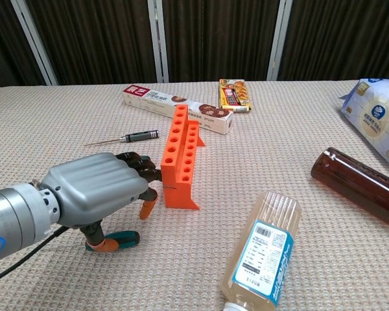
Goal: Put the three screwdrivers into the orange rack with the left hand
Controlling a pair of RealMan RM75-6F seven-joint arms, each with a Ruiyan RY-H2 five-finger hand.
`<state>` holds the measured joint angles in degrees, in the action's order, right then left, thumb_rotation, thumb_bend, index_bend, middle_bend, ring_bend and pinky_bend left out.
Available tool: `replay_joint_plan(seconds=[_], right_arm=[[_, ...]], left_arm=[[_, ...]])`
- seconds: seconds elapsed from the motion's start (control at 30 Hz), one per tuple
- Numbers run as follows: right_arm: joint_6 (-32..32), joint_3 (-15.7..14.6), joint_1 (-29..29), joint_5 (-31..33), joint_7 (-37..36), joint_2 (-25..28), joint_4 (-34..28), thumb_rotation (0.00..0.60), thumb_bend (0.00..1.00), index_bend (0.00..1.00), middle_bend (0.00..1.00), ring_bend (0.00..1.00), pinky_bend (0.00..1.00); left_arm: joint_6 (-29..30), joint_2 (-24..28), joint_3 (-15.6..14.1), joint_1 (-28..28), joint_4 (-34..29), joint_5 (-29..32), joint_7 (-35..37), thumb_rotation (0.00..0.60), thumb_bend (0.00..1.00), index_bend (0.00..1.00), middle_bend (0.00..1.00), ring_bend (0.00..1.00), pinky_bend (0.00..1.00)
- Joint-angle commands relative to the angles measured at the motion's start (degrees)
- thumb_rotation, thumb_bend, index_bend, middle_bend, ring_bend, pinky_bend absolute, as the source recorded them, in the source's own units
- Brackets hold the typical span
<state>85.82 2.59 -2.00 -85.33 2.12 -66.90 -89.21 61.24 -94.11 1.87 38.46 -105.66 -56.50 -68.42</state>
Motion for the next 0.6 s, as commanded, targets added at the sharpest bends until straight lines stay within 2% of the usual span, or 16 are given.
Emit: replay_joint_plan(seconds=[0.03, 0.37, 0.6], right_arm=[[-0.1, 0.0, 0.0, 0.0, -0.1, 0.1, 0.0, 0.6, 0.0, 0.0, 0.0, 0.0, 0.0], [-0.7, 0.0, -0.1, 0.3, -1.1, 0.1, 0.6, 0.6, 0.0, 0.0, 0.0, 0.0, 0.0], [-1.1, 0.0, -0.1, 0.3, -2.0, 0.3, 1.0, 0.6, 0.0, 0.0, 0.0, 0.0, 0.0]], left_arm=[[1.8, -1.1, -0.8, 0.2, 0.5, 1.3, -0.9, 0.6, 0.25, 0.4, 0.05, 0.0, 0.0], [6.6, -3.9, -2.7, 0.0, 0.9, 3.8, -2.1, 0.6, 0.26, 0.38, 0.03, 0.0, 0.0], [10.0, -5.3, -4.4, -1.1, 1.4, 2.7, -1.1, 0.6, 0.26, 0.39, 0.03, 0.0, 0.0]])
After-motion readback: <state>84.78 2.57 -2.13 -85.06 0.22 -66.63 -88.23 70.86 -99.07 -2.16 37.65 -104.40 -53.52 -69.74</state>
